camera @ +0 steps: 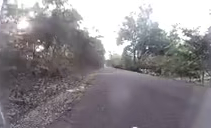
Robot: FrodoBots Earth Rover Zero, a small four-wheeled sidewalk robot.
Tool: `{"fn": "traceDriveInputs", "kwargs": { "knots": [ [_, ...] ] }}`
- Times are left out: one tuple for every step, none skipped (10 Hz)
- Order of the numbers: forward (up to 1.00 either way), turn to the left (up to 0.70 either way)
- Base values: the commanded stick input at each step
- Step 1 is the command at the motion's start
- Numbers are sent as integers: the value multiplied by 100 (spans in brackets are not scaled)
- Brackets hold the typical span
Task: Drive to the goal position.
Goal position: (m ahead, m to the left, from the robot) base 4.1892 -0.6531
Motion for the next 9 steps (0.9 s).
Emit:
{"fn": "traceDriveInputs", "kwargs": {
  "knots": [
    [70,0],
    [70,0],
    [70,0],
    [70,0],
    [70,0],
    [70,0],
    [70,0],
    [70,0],
    [70,0]
  ]
}}
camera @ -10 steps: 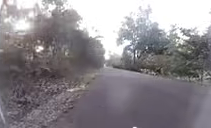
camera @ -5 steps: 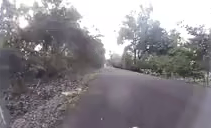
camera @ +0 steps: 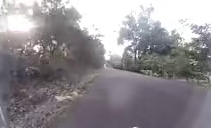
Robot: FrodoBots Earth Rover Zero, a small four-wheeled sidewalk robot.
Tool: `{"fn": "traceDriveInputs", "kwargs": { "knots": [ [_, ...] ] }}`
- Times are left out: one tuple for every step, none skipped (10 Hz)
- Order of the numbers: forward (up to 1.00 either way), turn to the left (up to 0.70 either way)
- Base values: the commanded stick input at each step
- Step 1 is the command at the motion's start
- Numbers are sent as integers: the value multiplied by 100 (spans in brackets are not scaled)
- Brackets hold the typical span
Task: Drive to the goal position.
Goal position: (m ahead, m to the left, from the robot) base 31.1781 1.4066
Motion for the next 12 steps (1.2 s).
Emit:
{"fn": "traceDriveInputs", "kwargs": {
  "knots": [
    [70,0],
    [70,0],
    [70,0],
    [70,0],
    [70,0],
    [70,0],
    [70,0],
    [70,0],
    [70,0],
    [70,0],
    [70,0],
    [70,0]
  ]
}}
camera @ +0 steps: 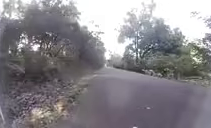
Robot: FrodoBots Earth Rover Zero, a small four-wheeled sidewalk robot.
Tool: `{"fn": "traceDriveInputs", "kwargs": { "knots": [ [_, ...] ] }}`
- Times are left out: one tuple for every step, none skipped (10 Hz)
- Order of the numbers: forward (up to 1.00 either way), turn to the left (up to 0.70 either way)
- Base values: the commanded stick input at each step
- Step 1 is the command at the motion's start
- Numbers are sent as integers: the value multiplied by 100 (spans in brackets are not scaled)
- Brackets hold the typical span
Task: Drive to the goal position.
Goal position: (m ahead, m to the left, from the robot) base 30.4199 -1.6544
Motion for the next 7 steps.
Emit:
{"fn": "traceDriveInputs", "kwargs": {
  "knots": [
    [70,0],
    [70,0],
    [70,0],
    [70,0],
    [70,0],
    [70,0],
    [70,0]
  ]
}}
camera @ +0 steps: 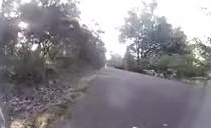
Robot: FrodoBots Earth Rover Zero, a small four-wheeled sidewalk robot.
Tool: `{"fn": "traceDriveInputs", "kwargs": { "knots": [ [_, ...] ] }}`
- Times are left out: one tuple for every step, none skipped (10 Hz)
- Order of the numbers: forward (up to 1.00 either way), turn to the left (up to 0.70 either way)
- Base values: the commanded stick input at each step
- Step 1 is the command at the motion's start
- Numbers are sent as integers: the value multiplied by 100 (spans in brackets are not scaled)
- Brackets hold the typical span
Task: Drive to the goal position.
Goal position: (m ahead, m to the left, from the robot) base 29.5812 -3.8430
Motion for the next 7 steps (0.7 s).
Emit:
{"fn": "traceDriveInputs", "kwargs": {
  "knots": [
    [70,0],
    [70,0],
    [70,0],
    [70,0],
    [70,0],
    [70,0],
    [70,0]
  ]
}}
